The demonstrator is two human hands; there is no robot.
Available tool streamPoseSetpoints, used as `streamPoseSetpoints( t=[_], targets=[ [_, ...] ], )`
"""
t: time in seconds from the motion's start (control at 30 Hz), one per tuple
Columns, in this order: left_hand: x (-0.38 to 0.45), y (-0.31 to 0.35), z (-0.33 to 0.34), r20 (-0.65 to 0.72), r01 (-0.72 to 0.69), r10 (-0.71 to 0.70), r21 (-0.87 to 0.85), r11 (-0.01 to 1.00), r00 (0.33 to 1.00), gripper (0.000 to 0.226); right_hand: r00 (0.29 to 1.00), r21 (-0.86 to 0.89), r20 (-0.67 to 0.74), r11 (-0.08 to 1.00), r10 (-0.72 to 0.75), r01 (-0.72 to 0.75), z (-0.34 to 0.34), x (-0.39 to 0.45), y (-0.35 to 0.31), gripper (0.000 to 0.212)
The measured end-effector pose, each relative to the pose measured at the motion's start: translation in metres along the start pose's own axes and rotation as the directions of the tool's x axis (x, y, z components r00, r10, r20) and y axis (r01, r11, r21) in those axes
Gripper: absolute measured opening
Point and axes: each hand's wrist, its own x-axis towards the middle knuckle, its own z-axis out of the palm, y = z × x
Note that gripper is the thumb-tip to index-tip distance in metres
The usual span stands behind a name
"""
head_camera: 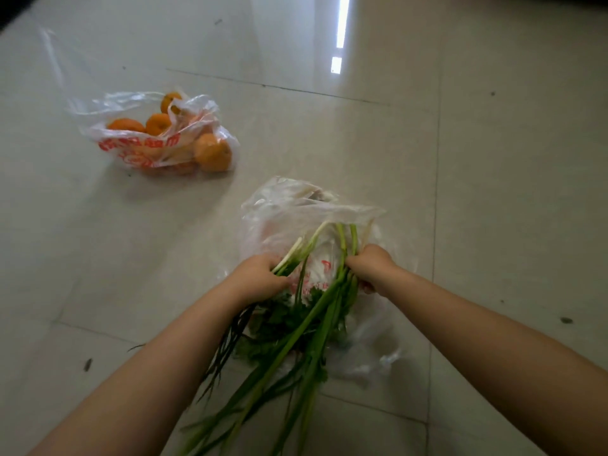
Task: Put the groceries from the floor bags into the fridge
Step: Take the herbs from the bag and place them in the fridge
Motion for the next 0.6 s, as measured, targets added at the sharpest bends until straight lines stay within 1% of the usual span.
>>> streamPoseSetpoints(
  t=[0.03, 0.1, 0.17, 0.2, 0.23, 0.3, 0.4, 0.47, 0.53, 0.6],
  targets=[
    [-0.003, -0.002, -0.001, 0.017, 0.006, -0.005, -0.065, 0.998, 1.000, 0.018, 1.000, 0.007, -0.006, 1.000, -0.002, 0.002, -0.001, 0.001, 0.000, 0.031],
    [-0.008, -0.007, 0.001, 0.062, 0.007, 0.011, -0.284, 0.959, 0.998, 0.018, 0.999, 0.001, -0.017, 1.000, -0.029, 0.029, -0.003, 0.002, 0.000, 0.035],
    [-0.013, -0.011, 0.003, 0.074, 0.001, 0.042, -0.498, 0.867, 0.996, 0.012, 0.996, -0.066, -0.020, 0.994, -0.091, 0.090, -0.004, 0.001, -0.001, 0.041],
    [-0.016, -0.012, 0.005, 0.079, -0.001, 0.057, -0.578, 0.816, 0.995, 0.009, 0.992, -0.111, -0.017, 0.986, -0.129, 0.126, -0.004, -0.001, -0.001, 0.043],
    [-0.018, -0.013, 0.006, 0.074, -0.014, 0.075, -0.615, 0.788, 0.994, 0.009, 0.986, -0.151, -0.016, 0.975, -0.166, 0.162, -0.004, -0.004, -0.002, 0.043],
    [-0.021, -0.013, 0.008, 0.029, -0.046, 0.082, -0.622, 0.782, 0.996, 0.013, 0.971, -0.219, -0.020, 0.949, -0.237, 0.227, -0.006, -0.010, -0.005, 0.043],
    [-0.024, -0.011, 0.009, -0.090, -0.076, 0.024, -0.634, 0.770, 0.996, 0.017, 0.947, -0.289, -0.013, 0.908, -0.322, 0.304, -0.008, -0.021, -0.010, 0.043],
    [-0.025, -0.012, 0.010, -0.149, -0.115, 0.021, -0.659, 0.743, 0.989, 0.016, 0.934, -0.310, 0.001, 0.888, -0.357, 0.340, -0.008, -0.026, -0.013, 0.044],
    [-0.028, -0.013, 0.009, -0.154, -0.150, 0.059, -0.687, 0.711, 0.986, 0.012, 0.918, -0.310, 0.017, 0.871, -0.397, 0.382, -0.009, -0.031, -0.015, 0.050],
    [-0.031, -0.015, 0.008, -0.135, -0.171, 0.107, -0.710, 0.683, 0.985, 0.014, 0.880, -0.298, 0.025, 0.837, -0.475, 0.460, -0.011, -0.036, -0.017, 0.052]
  ],
)
